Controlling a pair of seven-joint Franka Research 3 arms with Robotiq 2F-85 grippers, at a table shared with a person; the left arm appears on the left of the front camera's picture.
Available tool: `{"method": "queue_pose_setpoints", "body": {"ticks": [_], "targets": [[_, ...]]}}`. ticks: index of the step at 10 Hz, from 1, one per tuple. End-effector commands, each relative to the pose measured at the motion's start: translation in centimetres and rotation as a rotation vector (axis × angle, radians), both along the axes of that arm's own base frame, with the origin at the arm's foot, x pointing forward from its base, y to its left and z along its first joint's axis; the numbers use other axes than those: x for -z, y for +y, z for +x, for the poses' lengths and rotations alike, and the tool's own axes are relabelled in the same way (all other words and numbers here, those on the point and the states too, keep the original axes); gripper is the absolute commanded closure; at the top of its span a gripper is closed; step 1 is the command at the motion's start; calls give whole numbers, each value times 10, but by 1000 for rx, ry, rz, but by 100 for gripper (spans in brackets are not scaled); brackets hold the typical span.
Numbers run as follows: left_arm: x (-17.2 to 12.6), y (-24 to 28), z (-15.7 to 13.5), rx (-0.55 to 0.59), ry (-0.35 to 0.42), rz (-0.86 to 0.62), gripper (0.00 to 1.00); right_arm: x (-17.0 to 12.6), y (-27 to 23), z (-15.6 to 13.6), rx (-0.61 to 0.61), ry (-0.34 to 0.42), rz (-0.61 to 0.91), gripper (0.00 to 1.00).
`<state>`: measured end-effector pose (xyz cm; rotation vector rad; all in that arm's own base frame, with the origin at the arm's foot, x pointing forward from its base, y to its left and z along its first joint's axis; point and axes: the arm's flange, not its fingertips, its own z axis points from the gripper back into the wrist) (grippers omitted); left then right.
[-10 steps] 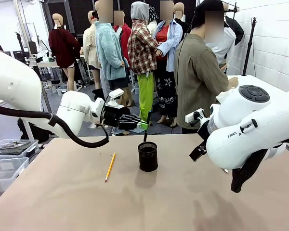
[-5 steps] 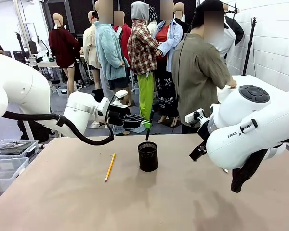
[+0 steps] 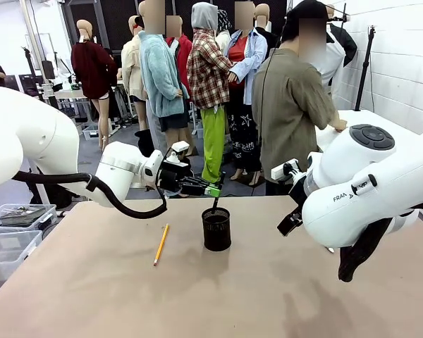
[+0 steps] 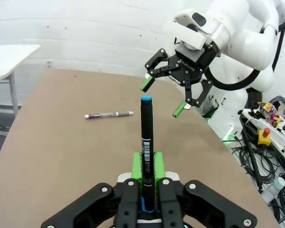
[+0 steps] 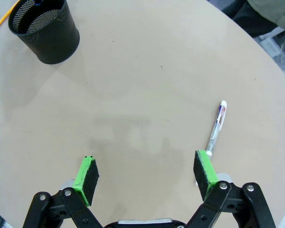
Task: Place the pens into the pen holder.
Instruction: Pick up a writing instrument from the table and place it into the Pen holder.
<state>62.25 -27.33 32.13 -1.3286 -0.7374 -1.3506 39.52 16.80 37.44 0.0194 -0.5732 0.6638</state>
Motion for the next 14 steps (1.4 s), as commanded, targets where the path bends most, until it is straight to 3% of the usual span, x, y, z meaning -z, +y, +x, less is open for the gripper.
{"method": "queue_pose_setpoints", "body": {"ticks": [1,13,14], "targets": [[0,2,8,18,30,19,100,1,0,0,0,1,0,0],[36,2,-12,42,30,55,100,1,0,0,0,1,0,0],[36,3,-15,41,28,62,92,1,0,0,0,1,0,0]]}}
